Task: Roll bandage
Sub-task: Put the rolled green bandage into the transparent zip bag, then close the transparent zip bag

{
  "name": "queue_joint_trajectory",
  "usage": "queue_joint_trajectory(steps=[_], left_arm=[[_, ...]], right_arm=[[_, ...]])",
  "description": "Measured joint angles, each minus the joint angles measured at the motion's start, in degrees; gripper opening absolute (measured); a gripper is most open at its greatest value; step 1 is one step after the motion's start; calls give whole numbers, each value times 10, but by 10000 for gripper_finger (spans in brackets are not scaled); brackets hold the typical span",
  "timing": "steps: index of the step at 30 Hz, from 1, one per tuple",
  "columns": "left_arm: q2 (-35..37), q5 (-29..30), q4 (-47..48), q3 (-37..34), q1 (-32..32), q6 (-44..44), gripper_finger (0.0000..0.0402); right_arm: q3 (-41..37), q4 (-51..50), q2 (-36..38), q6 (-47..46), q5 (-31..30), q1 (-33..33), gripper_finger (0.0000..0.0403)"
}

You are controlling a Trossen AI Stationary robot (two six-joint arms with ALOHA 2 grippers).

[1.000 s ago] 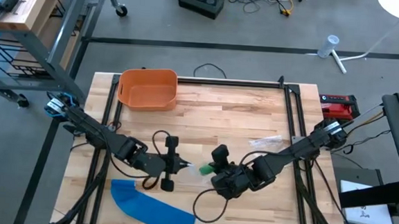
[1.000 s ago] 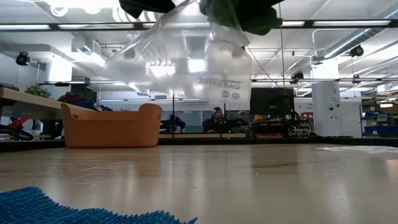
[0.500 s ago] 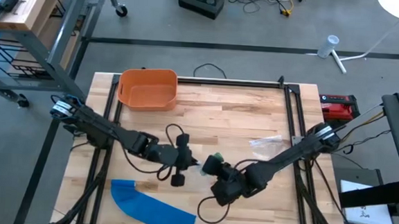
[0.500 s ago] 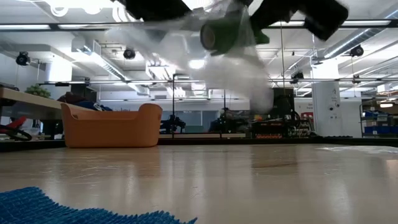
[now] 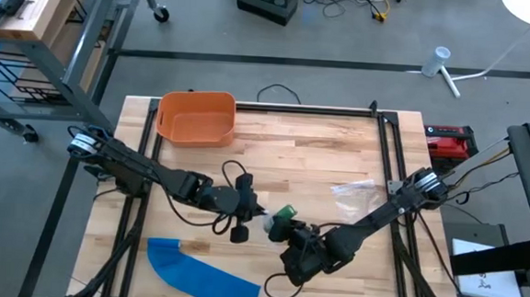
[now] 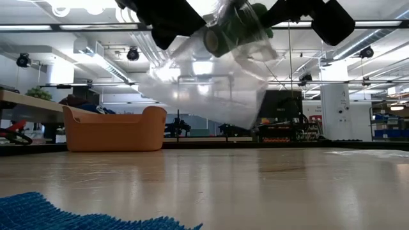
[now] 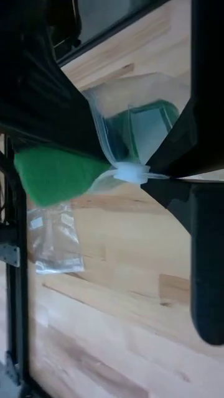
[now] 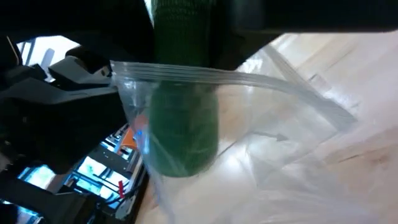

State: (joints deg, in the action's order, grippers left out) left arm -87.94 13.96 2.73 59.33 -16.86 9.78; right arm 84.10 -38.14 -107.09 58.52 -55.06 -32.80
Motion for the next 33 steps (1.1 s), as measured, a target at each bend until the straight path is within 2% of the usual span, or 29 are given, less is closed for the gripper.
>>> queue_joint_trajectory(steps=[9,13,18,22,26,29,33], left_arm=[[0,3,-7,0,-2,-61,0],[0,6,-3,0,-4,-67,0],[9,6,6,0,-13,-78,0],[28,7,31,-1,-19,-78,0],[54,43,55,-1,-26,-69,0],[68,54,60,-1,-32,-59,0],[74,55,60,-1,-41,-54,0]], right_arm=[[35,-8,2,-22,1,-17,232],[54,-29,9,-96,0,-23,256],[81,-129,32,-302,20,-27,274],[91,-199,75,-554,70,-28,277],[84,-231,117,-806,132,-28,265],[78,-228,123,-889,178,-28,254],[77,-225,105,-937,179,-31,242]])
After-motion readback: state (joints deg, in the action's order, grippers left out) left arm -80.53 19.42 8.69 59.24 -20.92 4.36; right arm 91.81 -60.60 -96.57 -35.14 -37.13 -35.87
